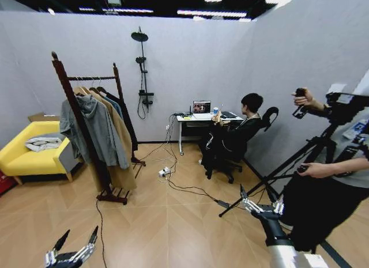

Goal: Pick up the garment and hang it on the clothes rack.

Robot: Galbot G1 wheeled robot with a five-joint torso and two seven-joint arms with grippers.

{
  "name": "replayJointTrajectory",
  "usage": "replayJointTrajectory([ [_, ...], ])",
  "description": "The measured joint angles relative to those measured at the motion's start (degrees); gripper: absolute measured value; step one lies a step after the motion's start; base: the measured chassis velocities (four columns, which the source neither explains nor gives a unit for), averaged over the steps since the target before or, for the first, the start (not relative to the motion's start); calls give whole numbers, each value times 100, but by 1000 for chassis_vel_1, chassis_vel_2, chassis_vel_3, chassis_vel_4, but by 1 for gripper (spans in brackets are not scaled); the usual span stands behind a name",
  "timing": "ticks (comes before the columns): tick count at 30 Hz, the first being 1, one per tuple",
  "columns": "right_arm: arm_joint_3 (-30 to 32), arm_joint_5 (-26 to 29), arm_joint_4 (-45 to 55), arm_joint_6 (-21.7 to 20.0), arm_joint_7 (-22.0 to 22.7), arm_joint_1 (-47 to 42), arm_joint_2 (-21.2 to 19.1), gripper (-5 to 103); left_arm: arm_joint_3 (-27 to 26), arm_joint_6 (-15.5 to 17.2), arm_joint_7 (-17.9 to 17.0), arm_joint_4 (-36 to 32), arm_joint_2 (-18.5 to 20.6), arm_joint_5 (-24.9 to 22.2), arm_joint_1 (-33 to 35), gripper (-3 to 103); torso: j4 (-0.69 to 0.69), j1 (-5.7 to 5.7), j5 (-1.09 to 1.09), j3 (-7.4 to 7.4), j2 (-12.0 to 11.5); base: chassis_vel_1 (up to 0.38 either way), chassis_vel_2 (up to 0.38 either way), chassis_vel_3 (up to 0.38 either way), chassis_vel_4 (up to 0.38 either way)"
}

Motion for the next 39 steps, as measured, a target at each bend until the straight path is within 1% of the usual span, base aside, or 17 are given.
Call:
replayJointTrajectory([
  [6, -18, 38, 15, 2, -4, 25, -5, 100, 0, 0, 0, 0, 0, 0, 0, 100, 0, 0, 0, 0, 0, 0, 0, 0, 0],
  [19, 15, 40, 35, -114, -298, -27, -72, 100, 0, 0, 0, 0, 0, 0, 0, 100, 0, 0, 0, 0, 0, 0, 0, 0, 0],
  [26, 41, -84, -50, -62, -346, -33, -86, 100, 0, 0, 0, 0, 0, 0, 0, 100, 0, -1, 0, 0, 0, 0, 0, 0, 0],
  [33, 86, -142, -3, -41, -359, -52, -43, 100, 0, 0, 0, 0, 0, 0, 0, 100, 0, -1, 0, 0, 1, -89, 117, 104, -93],
  [39, 136, -114, 1, 19, -355, -98, -26, 100, 0, 0, 0, 0, 0, 0, 0, 100, -1, 0, 0, 0, 0, -213, 215, 216, -206],
])
